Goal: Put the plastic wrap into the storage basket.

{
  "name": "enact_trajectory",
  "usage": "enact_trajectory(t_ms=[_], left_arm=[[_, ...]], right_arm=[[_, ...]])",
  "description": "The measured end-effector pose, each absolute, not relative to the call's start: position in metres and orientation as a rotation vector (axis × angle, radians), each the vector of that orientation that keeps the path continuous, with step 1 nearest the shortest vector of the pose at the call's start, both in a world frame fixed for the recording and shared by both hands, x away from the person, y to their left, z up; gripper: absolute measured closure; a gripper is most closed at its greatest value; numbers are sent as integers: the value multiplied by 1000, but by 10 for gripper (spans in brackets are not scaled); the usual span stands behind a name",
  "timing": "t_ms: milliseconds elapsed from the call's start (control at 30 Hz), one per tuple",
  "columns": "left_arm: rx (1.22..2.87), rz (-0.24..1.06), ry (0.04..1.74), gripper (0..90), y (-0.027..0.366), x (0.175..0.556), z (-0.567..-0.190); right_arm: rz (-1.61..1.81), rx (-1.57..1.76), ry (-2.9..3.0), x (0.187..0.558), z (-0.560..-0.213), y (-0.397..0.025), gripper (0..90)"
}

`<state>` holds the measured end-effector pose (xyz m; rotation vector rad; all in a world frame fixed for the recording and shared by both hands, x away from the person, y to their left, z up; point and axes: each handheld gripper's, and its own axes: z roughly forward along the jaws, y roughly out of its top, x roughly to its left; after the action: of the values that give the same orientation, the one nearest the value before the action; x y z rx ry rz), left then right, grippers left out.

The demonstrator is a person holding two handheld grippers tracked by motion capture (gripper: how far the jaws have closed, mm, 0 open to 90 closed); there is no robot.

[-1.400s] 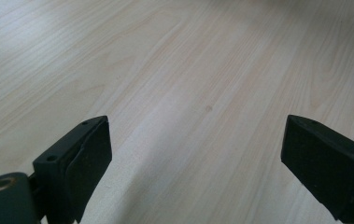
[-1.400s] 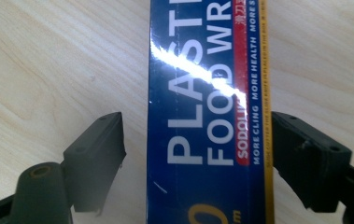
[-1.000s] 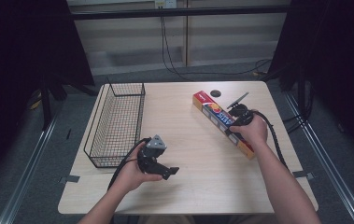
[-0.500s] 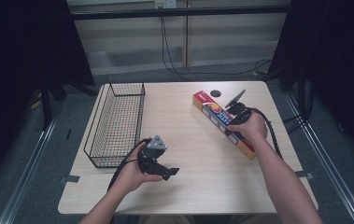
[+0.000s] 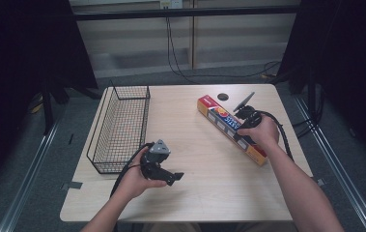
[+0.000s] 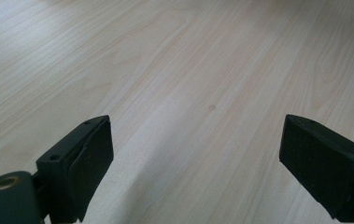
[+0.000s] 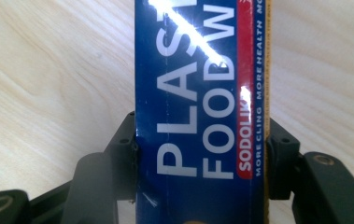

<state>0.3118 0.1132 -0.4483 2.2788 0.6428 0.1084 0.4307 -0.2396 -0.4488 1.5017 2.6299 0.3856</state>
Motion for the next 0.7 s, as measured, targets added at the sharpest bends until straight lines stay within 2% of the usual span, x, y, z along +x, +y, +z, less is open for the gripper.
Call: enact_trajectory(t_ms=[300,500,600,700], left_arm=[[2221,106,684,92,113,321,-430],[2214,90,606,37,102,331,-404],[2191,11,588,3,98,341,-392],[2191,43,579,5,93,349,-380]], right_arm=[[489,1374,2661,413,-421,-244,445],[509,1296,2697,399,-407,-241,445],[523,1234,2714,393,-401,-236,445],[531,1185,2733,388,-396,-230,445]])
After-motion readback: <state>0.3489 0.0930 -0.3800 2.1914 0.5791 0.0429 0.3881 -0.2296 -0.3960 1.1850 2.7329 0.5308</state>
